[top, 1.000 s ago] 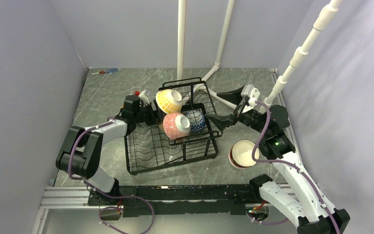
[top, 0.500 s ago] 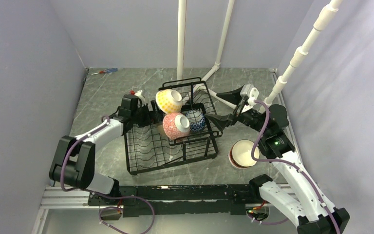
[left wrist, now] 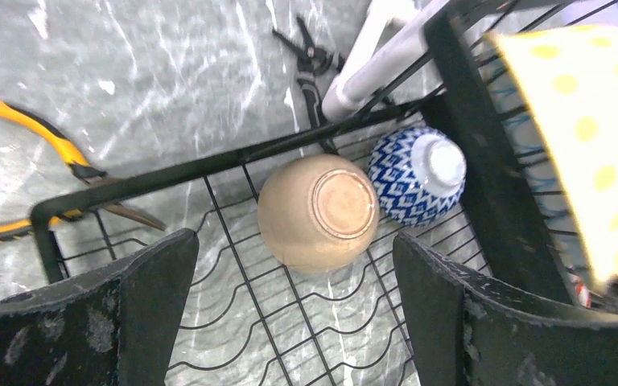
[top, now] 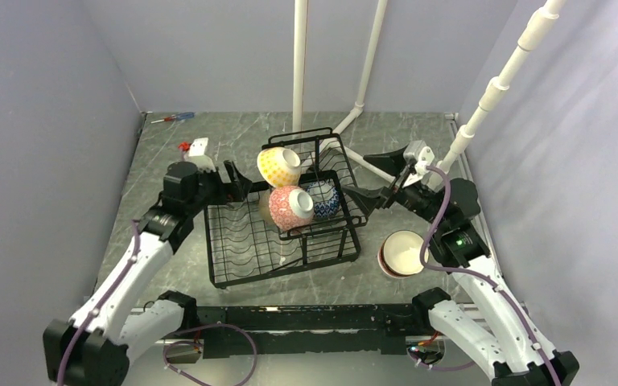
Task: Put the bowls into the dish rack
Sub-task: Turn the bowl upside down on the dish rack, then pick up the bowl from the center of the board.
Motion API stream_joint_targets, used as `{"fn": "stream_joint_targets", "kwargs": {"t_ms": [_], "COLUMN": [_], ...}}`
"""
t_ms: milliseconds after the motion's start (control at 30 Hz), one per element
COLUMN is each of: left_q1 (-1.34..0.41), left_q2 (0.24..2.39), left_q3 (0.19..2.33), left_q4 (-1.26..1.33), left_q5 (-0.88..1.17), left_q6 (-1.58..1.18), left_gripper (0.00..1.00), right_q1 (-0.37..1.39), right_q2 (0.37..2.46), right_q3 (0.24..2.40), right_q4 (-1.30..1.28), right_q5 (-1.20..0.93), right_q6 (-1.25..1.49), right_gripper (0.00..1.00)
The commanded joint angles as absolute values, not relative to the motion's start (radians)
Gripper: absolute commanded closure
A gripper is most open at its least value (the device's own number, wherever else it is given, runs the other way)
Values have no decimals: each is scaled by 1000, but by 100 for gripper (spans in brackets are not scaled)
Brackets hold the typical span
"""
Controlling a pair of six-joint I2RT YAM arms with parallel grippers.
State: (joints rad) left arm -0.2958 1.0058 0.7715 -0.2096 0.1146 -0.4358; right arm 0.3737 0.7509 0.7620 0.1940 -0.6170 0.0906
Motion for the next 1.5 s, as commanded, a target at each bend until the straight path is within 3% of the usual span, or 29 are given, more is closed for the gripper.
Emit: {"fn": "stream_joint_targets", "kwargs": {"t_ms": [0, 433, 633, 1033, 1467], "left_q1": [-294, -294, -294, -294, -293], "left_q2": [863, 625, 571, 655, 702], "left_q3": [766, 697, 694, 704, 678], "left_q4": [-264, -201, -233, -287, -254], "left_q5": [25, 162, 2, 5, 54], "left_q6": [-381, -401, -522, -533, -560], "left_gripper": [5, 5, 5, 5, 5], "right_q1": [370, 370, 370, 370, 370], "right_q2": [714, 629, 609, 603, 578], "right_q3": [742, 685, 666, 666, 674], "right_q4": [140, -225, -356, -613, -705], "right_q5": [-491, 99, 145, 136, 75], "right_q6": [111, 307, 475, 677, 717], "right_gripper": [0, 0, 0, 1, 10]}}
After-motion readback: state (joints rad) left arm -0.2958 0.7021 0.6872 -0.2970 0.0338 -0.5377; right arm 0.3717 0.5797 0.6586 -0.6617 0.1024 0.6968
